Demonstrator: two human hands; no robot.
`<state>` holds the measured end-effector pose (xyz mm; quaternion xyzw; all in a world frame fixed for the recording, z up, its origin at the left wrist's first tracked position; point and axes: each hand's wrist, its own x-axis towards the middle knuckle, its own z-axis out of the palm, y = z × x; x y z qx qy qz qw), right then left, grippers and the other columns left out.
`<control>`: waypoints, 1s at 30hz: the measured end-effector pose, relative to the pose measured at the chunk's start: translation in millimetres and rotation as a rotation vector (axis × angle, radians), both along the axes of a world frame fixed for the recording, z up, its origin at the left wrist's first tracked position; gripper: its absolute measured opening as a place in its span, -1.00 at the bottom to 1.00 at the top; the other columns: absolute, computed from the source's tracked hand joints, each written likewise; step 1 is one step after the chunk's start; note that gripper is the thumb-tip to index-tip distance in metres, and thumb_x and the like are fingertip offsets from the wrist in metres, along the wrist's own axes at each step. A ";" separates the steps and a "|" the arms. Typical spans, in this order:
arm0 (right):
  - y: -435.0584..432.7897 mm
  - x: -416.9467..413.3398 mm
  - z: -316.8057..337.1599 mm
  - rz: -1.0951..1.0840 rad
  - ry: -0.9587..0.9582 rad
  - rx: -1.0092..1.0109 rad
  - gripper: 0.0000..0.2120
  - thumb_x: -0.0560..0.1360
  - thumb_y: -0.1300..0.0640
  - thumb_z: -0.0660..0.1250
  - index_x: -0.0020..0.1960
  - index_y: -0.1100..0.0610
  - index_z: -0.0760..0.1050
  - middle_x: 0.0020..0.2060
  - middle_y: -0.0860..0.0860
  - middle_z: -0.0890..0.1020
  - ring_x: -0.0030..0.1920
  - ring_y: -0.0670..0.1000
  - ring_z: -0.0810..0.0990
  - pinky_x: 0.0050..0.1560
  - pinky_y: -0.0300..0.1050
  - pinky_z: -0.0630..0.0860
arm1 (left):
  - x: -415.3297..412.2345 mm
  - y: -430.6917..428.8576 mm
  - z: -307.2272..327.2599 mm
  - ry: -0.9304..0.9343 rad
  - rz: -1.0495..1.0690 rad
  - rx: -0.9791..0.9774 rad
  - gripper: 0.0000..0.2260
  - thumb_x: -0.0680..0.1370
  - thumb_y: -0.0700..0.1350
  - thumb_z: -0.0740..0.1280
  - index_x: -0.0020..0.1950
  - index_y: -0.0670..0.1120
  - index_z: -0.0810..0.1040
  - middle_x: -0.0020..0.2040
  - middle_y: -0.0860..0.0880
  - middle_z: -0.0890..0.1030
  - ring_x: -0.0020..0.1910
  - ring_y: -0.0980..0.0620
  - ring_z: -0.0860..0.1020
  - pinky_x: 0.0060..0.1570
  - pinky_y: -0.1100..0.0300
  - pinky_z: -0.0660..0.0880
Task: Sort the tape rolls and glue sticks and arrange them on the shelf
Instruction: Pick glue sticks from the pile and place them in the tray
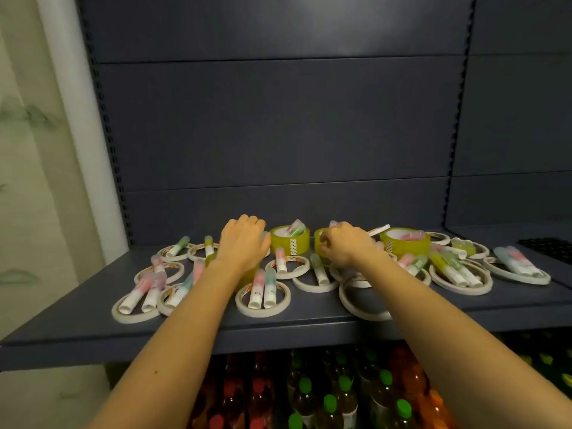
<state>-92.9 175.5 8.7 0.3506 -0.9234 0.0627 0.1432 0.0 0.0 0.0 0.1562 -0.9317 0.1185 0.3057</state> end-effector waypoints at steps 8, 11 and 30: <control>-33.9 -17.0 -16.0 -0.248 -0.119 -0.023 -0.19 0.38 -0.29 0.33 0.43 0.16 0.21 0.38 0.13 0.24 0.36 0.14 0.29 0.24 0.02 0.35 | -24.1 -3.1 3.4 -0.078 -0.034 0.213 -0.73 0.57 -0.03 0.16 0.06 -0.12 0.58 0.00 -0.11 0.63 -0.04 -0.10 0.57 -0.15 0.10 0.41; -42.5 -22.1 -15.9 -0.263 -0.191 -0.027 -0.19 0.40 -0.27 0.33 0.46 0.18 0.19 0.43 0.15 0.16 0.42 0.16 0.19 0.34 0.04 0.27 | -32.5 -6.4 7.1 -0.131 -0.004 0.277 -0.74 0.57 -0.01 0.17 0.00 -0.14 0.57 -0.05 -0.12 0.63 -0.12 -0.09 0.55 -0.17 0.11 0.42; 19.0 -27.8 20.0 -0.176 -0.151 -0.441 -0.68 0.47 -0.20 0.26 -0.08 0.05 0.58 -0.20 -0.01 0.59 -0.10 0.06 0.56 -0.11 -0.07 0.47 | -76.7 -10.6 2.5 -0.379 0.077 0.551 -0.60 0.42 0.11 0.39 0.10 -0.14 0.51 0.07 -0.13 0.58 0.06 -0.11 0.55 -0.04 0.08 0.47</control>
